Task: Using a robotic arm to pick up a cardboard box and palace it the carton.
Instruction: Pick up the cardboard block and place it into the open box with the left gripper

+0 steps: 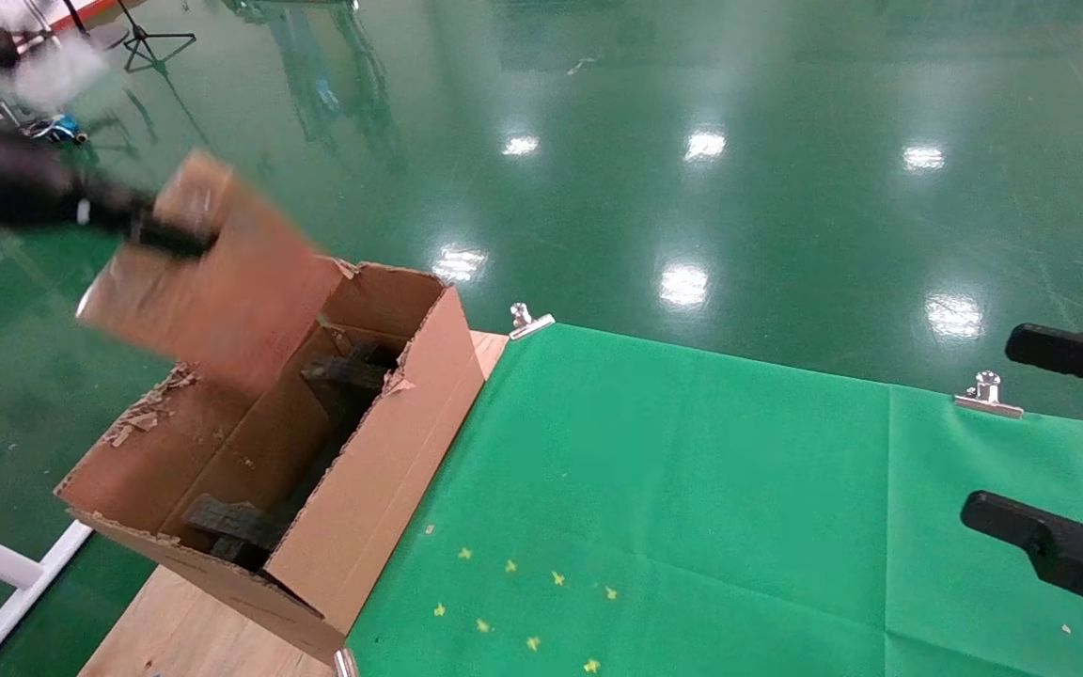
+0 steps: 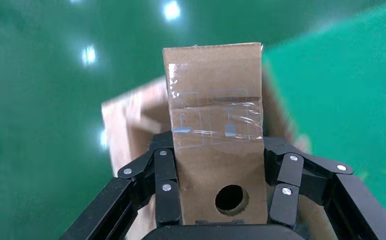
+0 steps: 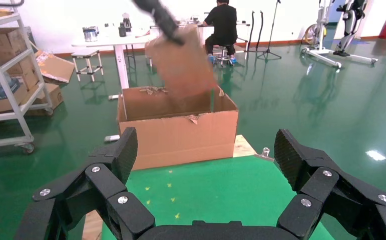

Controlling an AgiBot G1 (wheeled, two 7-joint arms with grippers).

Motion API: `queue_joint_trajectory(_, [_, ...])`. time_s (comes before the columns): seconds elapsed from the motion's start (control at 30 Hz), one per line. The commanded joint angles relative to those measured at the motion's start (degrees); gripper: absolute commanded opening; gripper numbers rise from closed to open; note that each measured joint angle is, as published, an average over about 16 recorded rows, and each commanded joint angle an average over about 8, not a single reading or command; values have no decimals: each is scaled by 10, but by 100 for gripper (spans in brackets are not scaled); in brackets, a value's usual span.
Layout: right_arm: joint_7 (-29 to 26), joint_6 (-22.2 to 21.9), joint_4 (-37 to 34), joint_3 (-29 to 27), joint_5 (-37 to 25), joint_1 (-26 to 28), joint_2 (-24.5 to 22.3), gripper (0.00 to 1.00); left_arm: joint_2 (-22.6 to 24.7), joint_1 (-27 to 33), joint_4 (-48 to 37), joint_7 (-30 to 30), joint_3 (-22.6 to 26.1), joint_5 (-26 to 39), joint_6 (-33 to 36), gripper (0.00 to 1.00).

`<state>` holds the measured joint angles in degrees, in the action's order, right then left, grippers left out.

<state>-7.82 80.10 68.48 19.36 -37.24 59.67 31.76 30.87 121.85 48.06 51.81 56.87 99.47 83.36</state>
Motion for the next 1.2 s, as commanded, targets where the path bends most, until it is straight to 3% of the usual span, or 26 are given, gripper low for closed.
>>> queue_joint_trajectory(0.03, [0, 0, 0, 0, 0, 0, 0, 100, -8, -13, -28, -29, 8, 11, -7, 0])
queue_joint_trajectory(0.37, [0, 0, 0, 0, 0, 0, 0, 100, 15, -105, -220, -115, 17, -7, -98, 0])
queue_joint_trajectory(0.73, [0, 0, 0, 0, 0, 0, 0, 100, 65, -125, -349, -204, 16, -8, -169, 0])
queue_joint_trajectory(1.0, [0, 0, 0, 0, 0, 0, 0, 100, 102, -136, -416, -226, 19, -3, -204, 0])
queue_joint_trajectory(1.2, [0, 0, 0, 0, 0, 0, 0, 100, 115, -144, -442, -230, 18, -3, -221, 73])
